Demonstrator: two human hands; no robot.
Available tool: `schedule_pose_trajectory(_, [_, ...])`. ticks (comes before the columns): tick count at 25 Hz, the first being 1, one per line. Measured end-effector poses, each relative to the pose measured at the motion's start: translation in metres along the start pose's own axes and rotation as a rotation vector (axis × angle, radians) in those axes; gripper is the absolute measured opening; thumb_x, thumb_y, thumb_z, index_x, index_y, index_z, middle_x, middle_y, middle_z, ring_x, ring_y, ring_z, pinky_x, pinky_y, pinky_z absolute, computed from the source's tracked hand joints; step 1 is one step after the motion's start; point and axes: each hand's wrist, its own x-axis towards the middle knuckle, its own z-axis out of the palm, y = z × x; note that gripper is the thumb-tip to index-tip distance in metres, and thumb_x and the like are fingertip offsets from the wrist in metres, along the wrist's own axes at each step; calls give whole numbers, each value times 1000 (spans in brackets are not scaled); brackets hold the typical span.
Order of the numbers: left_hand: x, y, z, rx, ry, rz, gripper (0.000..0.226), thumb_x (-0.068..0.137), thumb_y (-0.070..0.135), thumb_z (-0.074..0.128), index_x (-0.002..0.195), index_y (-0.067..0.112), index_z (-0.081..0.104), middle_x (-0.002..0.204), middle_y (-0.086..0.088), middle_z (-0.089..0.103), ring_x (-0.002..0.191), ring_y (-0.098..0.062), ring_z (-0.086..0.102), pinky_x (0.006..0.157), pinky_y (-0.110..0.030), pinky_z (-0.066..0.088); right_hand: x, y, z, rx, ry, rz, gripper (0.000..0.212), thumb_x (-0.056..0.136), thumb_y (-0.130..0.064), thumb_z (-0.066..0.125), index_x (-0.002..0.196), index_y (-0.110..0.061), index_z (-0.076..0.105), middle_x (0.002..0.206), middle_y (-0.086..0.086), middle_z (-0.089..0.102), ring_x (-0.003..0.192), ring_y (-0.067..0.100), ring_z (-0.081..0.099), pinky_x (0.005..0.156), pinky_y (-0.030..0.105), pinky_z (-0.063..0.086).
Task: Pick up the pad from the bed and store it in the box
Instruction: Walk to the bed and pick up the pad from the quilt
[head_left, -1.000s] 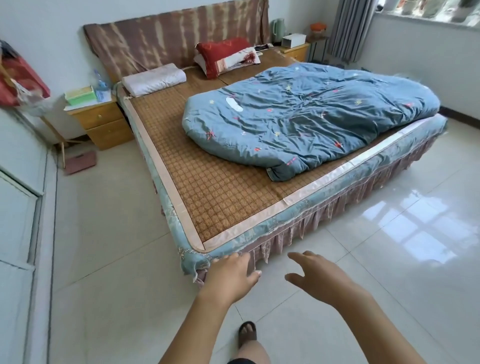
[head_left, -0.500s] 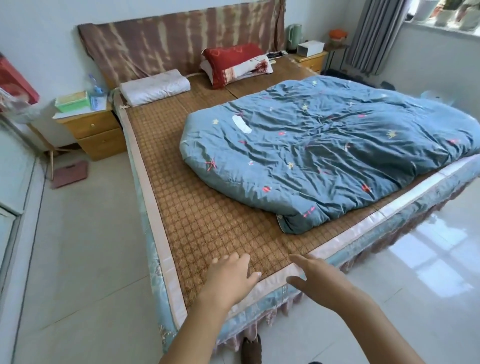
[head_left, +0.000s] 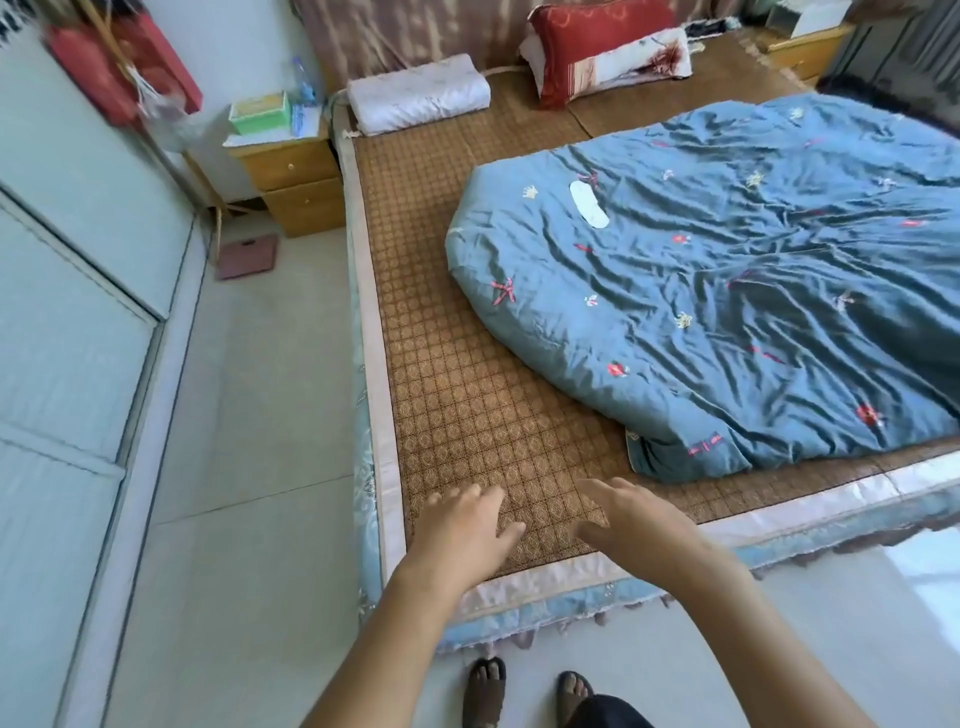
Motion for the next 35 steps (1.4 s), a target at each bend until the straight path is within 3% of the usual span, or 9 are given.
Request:
schedule_pose_trajectory(7, [-9, -87, -4, -56, 23, -17, 52, 92, 50, 42, 131, 17, 45, 127, -7, 58, 117, -24, 53, 103, -42, 40, 33, -80, 27, -8, -22, -63, 50, 90, -43, 51, 136, -28, 37, 132, 3, 52, 117, 22, 53, 96, 39, 47])
schedule_pose_trajectory(11, [-10, -184, -17, -14, 49, 13, 43, 92, 48, 42, 118, 15, 51, 121, -10, 60, 113, -28, 55, 96, -40, 40, 67, -168, 59, 1, -8, -43, 50, 89, -43, 53, 135, -29, 38, 132, 2, 52, 116, 21, 54, 98, 40, 49])
schedule_pose_trajectory(15, [-20, -292, -41, 22, 2, 62, 46, 91, 47, 43, 124, 15, 50, 124, -12, 58, 117, -29, 53, 99, -41, 38, 92, -268, 88, 36, -38, 25, 51, 90, -44, 53, 136, -26, 39, 130, 2, 54, 114, 19, 55, 97, 36, 49])
schedule_pose_trajectory(20, [-8, -395, -67, 61, 1, 84, 45, 91, 48, 42, 121, 16, 50, 120, -12, 58, 116, -30, 52, 98, -42, 37, 131, -365, 98, 23, -33, 46, 50, 91, -45, 49, 136, -25, 39, 131, 6, 53, 117, 24, 54, 99, 43, 47])
schedule_pose_trajectory(28, [97, -463, -125, 87, -7, 184, 47, 91, 48, 42, 126, 17, 48, 124, -10, 56, 118, -29, 50, 99, -42, 36, 234, -410, 70, 53, 8, 141, 48, 91, -44, 49, 133, -23, 40, 123, 5, 55, 109, 23, 57, 93, 40, 51])
schedule_pose_trajectory(35, [245, -485, -224, 163, -19, 249, 48, 91, 49, 40, 125, 15, 48, 125, -11, 56, 118, -29, 50, 101, -44, 37, 373, -416, -21, 104, 91, 192, 50, 91, -45, 50, 135, -25, 39, 130, 4, 54, 114, 23, 56, 97, 41, 50])
